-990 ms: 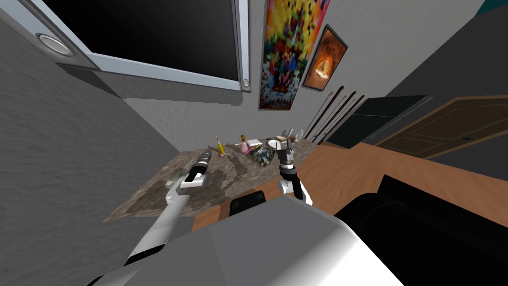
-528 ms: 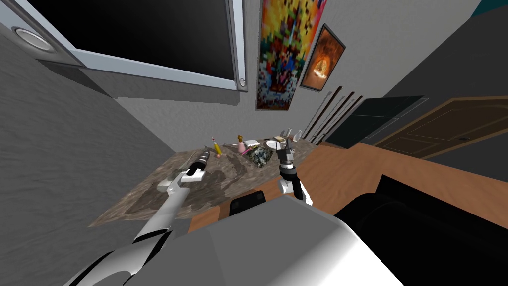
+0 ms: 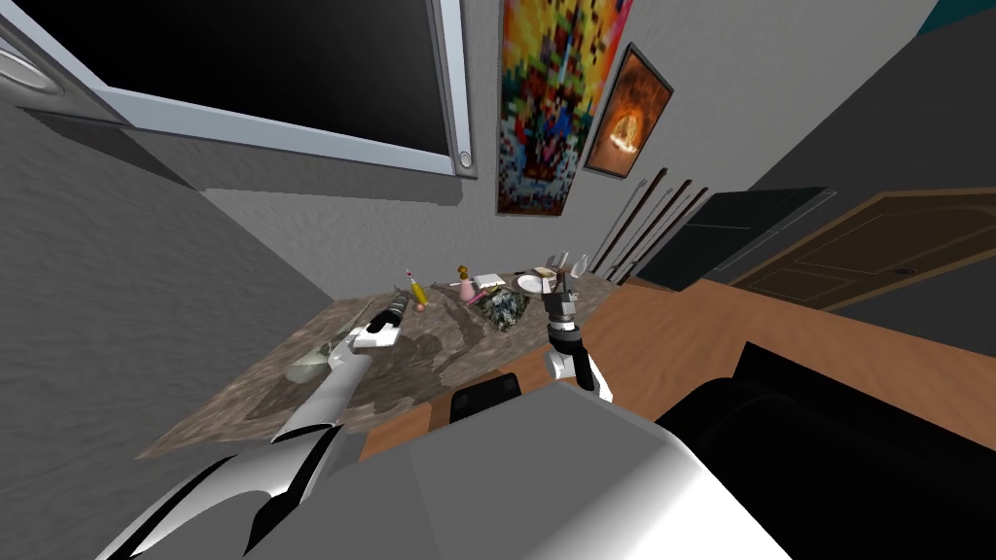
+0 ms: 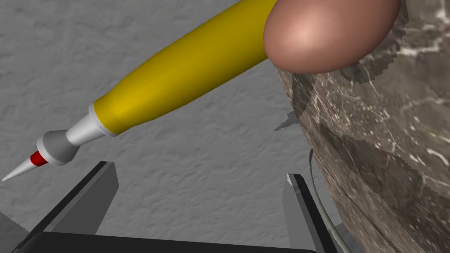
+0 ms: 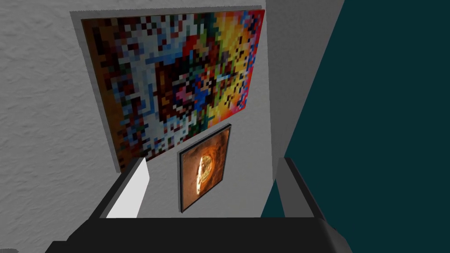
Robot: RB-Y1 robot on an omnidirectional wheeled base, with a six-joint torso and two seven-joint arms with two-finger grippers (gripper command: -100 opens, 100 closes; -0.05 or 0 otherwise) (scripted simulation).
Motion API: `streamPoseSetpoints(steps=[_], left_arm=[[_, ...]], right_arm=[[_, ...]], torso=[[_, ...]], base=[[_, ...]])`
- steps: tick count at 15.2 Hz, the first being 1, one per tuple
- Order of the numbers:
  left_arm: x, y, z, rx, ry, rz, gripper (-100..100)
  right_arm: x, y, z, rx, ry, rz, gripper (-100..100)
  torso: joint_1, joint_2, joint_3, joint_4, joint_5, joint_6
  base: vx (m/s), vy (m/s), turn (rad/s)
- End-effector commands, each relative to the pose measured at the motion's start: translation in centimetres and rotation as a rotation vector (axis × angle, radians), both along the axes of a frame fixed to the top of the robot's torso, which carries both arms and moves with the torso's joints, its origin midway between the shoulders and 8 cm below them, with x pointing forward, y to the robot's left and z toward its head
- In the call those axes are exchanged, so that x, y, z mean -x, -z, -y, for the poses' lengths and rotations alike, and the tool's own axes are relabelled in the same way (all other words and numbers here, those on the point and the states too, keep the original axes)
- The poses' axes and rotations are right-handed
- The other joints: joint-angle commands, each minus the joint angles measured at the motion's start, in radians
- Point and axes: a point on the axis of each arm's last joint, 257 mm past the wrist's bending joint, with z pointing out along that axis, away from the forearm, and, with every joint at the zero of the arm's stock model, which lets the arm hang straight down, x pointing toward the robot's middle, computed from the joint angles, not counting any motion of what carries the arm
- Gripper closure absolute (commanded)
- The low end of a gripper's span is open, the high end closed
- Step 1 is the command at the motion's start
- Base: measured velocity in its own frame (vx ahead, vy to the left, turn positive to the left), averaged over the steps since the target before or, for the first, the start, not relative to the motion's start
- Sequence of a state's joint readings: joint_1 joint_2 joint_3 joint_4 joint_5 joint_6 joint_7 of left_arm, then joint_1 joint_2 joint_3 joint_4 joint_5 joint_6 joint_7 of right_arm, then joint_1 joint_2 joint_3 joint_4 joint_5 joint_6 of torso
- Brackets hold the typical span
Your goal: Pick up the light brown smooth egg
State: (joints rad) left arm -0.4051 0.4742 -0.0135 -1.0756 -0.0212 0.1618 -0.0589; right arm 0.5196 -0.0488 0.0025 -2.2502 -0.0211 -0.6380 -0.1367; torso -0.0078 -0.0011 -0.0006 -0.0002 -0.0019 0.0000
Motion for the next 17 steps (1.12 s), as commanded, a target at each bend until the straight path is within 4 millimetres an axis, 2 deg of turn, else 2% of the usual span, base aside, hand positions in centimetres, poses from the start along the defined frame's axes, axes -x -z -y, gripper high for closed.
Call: streamPoseSetpoints(steps=[1,2,4,6,7,8,10,11,13,14,15,17], left_arm=[[0.1,1.3,-0.9,0.0,-0.022,-0.034,-100],[-0.7,0.5,-1.5,-0.004,-0.04,-0.047,-100],[-0.2,1.9,-2.2,-0.003,-0.054,-0.074,-100],[-0.8,1.5,-3.0,-0.006,-0.075,-0.092,-100],[-0.5,2.4,-3.4,-0.005,-0.085,-0.112,-100],[-1.1,1.7,-4.0,-0.006,-0.103,-0.123,-100],[-0.6,2.9,-4.6,-0.005,-0.116,-0.149,-100],[-1.0,2.6,-5.3,-0.005,-0.139,-0.168,-100],[-0.7,3.4,-5.7,-0.004,-0.147,-0.184,-100],[-1.1,2.7,-6.2,-0.004,-0.165,-0.196,-100],[-0.6,3.7,-6.7,-0.002,-0.176,-0.217,-100],[-0.8,3.6,-7.3,0.0,-0.198,-0.238,-100]], right_arm=[[0.0,0.0,0.0,0.0,0.0,0.0,0],[0.0,0.0,0.0,0.0,0.0,0.0,0],[0.0,0.0,0.0,0.0,0.0,0.0,0],[0.0,0.0,0.0,0.0,0.0,0.0,0],[0.0,0.0,0.0,0.0,0.0,0.0,0],[0.0,0.0,0.0,0.0,0.0,0.0,0],[0.0,0.0,0.0,0.0,0.0,0.0,0],[0.0,0.0,0.0,0.0,0.0,0.0,0],[0.0,0.0,0.0,0.0,0.0,0.0,0],[0.0,0.0,0.0,0.0,0.0,0.0,0],[0.0,0.0,0.0,0.0,0.0,0.0,0],[0.0,0.0,0.0,0.0,0.0,0.0,0]], torso=[[0.0,0.0,0.0,0.0,0.0,0.0],[0.001,0.0,0.0,0.0,0.0,0.0],[0.001,0.001,0.0,0.0,0.0,0.0],[0.005,0.001,0.0,0.0,0.001,0.0],[0.005,0.001,0.0,0.0,0.001,0.0],[0.004,0.0,0.0,0.0,0.001,0.0],[0.001,0.0,0.0,0.0,0.0,0.0],[0.002,0.0,0.0,0.0,0.0,0.0],[0.002,0.0,0.0,0.0,0.0,0.0],[0.003,0.001,0.0,0.0,0.001,0.0],[0.003,0.001,0.0,0.0,0.001,0.0],[0.004,0.001,0.001,0.0,0.001,0.0]], base=[[0.006,-0.076,0.002],[-0.005,-0.084,-0.008],[0.003,-0.069,-0.007],[0.008,-0.033,-0.003],[0.009,-0.064,-0.014],[0.008,-0.093,-0.013],[0.016,-0.084,-0.003],[0.015,-0.072,-0.009],[0.008,-0.065,-0.006],[0.003,-0.064,-0.006],[0.002,-0.066,-0.012],[0.005,-0.052,-0.004]])
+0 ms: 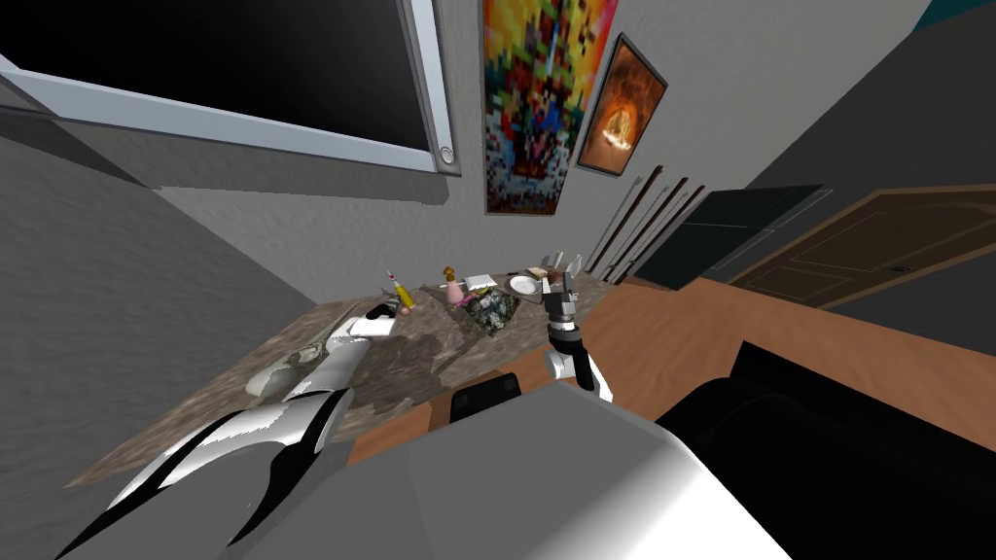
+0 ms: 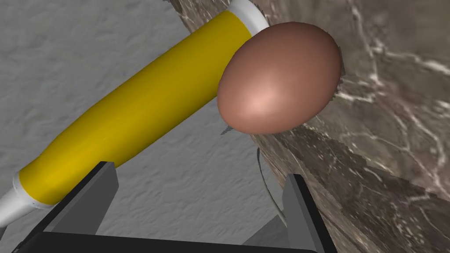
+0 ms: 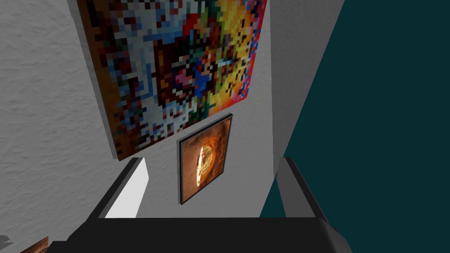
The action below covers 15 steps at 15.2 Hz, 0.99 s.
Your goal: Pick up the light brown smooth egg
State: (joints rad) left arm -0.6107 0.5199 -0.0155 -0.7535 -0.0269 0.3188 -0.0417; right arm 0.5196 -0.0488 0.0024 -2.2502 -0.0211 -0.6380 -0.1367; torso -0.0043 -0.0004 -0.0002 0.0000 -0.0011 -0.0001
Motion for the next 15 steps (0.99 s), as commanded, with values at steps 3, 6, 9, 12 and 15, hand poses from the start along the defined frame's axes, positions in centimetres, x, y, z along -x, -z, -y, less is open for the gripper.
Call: streamPoseSetpoints(steps=[3,6,9,12,15], left_arm=[[0.5,1.1,-1.6,0.006,-0.052,-0.062,-100],[0.8,1.3,-2.7,0.014,-0.094,-0.107,-100],[1.7,2.5,-3.7,0.024,-0.137,-0.163,-100],[2.5,3.4,-4.3,0.034,-0.167,-0.206,-100],[3.2,4.4,-4.5,0.042,-0.183,-0.236,-100]], right_arm=[[0.0,0.0,0.0,0.0,0.0,0.0,0],[0.0,0.0,0.0,0.0,0.0,0.0,0],[0.0,0.0,0.0,0.0,0.0,0.0,0],[0.0,0.0,0.0,0.0,0.0,0.0,0],[0.0,0.0,0.0,0.0,0.0,0.0,0]], torso=[[-0.001,0.0,0.0,0.0,0.0,0.0],[-0.001,0.0,0.0,0.0,0.0,0.0],[-0.001,-0.001,0.0,0.0,0.0,0.0],[-0.001,-0.001,-0.001,0.0,0.0,0.0],[0.0,0.0,0.0,0.0,0.0,0.0]], base=[[0.011,-0.074,-0.011],[0.006,-0.077,-0.009],[0.024,-0.075,-0.012],[0.014,-0.071,-0.011],[0.01,-0.055,-0.011]])
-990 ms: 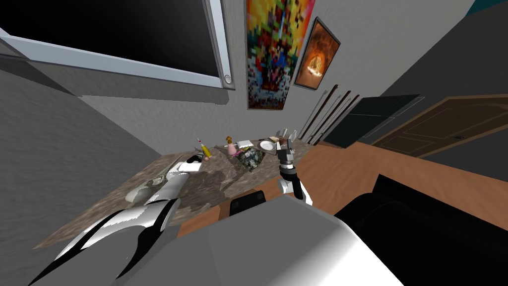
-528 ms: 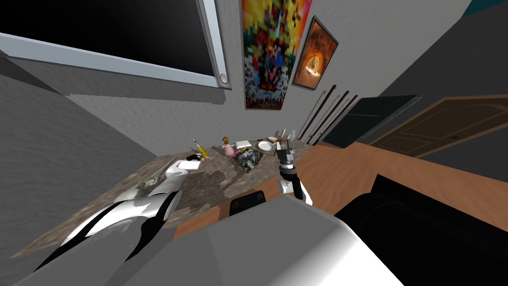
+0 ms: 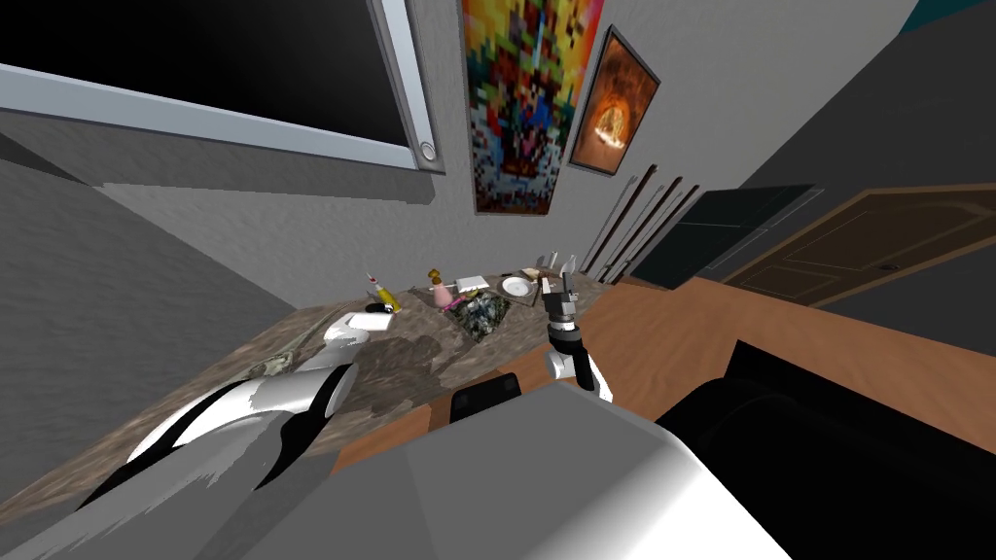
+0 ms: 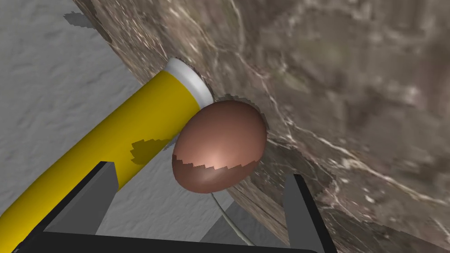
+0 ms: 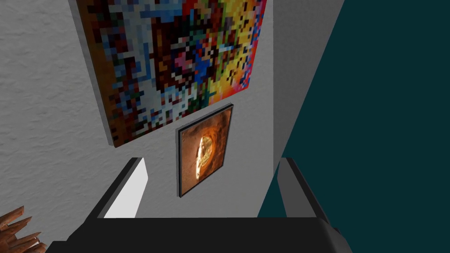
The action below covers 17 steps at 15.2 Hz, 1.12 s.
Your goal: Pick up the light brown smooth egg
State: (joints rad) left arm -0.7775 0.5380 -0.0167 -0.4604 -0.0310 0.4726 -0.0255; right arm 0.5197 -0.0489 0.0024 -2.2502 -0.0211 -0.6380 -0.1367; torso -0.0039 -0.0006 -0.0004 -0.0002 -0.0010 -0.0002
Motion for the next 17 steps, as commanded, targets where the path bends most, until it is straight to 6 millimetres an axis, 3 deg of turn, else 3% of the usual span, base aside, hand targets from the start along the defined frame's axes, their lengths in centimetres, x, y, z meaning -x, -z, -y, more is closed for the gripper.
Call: streamPoseSetpoints(steps=[1,17], left_arm=[[0.0,0.0,0.0,0.0,0.0,0.0,-100],[3.3,1.0,-4.9,0.002,-0.14,0.003,-100]], right_arm=[[0.0,0.0,0.0,0.0,0.0,0.0,0],[0.0,0.0,0.0,0.0,0.0,0.0,0]], torso=[[0.0,0.0,0.0,0.0,0.0,0.0],[0.008,0.002,0.001,0.001,0.002,0.0]], base=[[0.008,-0.024,-0.001],[-0.023,0.044,-0.131]])
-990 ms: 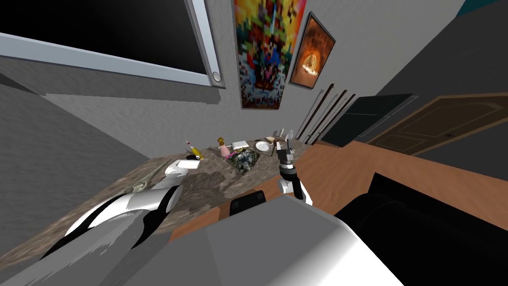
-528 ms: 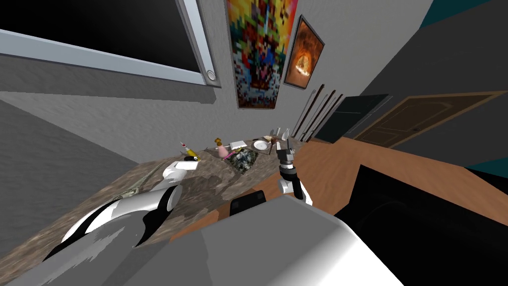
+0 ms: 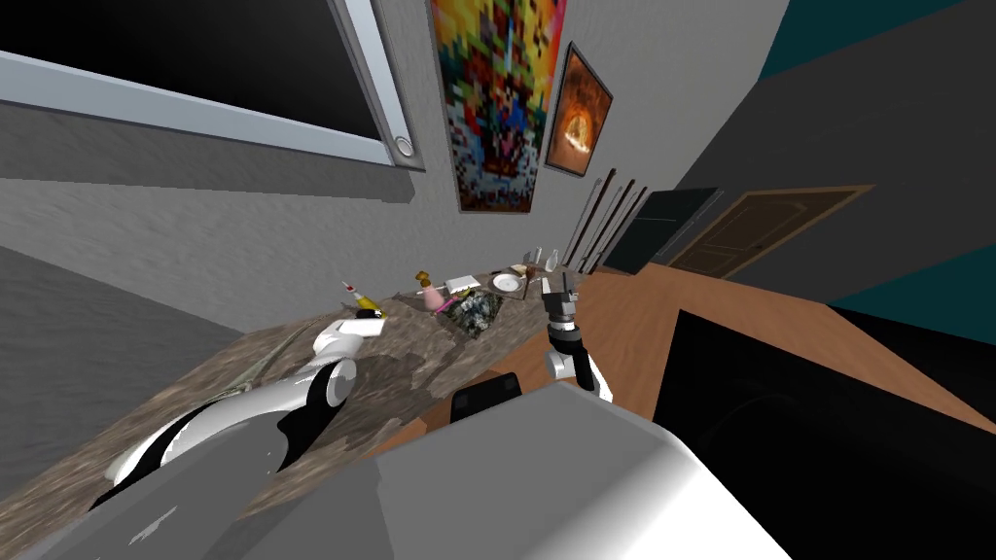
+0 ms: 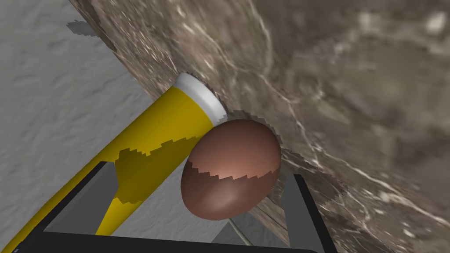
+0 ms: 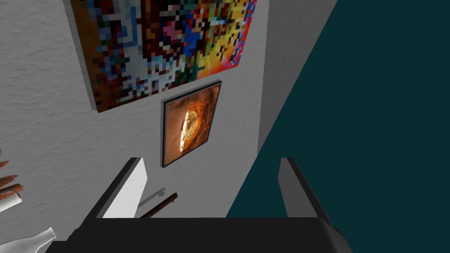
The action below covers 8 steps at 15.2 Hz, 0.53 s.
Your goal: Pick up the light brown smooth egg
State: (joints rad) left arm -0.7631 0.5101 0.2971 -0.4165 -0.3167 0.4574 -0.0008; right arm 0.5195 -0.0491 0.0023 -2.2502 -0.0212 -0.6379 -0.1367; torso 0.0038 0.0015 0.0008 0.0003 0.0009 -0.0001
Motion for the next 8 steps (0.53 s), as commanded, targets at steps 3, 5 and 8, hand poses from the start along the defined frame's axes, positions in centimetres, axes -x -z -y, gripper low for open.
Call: streamPoseSetpoints(steps=[3,5,8], left_arm=[[1.15,0.61,-1.13,0.005,-0.038,-0.005,-100],[1.27,0.59,-1.34,0.008,-0.045,-0.002,-100],[1.24,0.51,-1.25,0.007,-0.042,-0.003,100]], right_arm=[[0.0,0.0,0.0,0.0,0.0,0.0,0],[0.0,0.0,0.0,0.0,0.0,0.0,0],[0.0,0.0,0.0,0.0,0.0,0.0,0]], torso=[[0.001,0.0,0.0,0.0,0.0,0.0],[0.001,0.0,0.0,0.0,0.0,-0.001],[-0.001,-0.002,-0.001,-0.001,0.0,-0.001]], base=[[-0.031,0.044,-0.128],[-0.024,0.035,-0.072],[-0.006,0.007,0.002]])
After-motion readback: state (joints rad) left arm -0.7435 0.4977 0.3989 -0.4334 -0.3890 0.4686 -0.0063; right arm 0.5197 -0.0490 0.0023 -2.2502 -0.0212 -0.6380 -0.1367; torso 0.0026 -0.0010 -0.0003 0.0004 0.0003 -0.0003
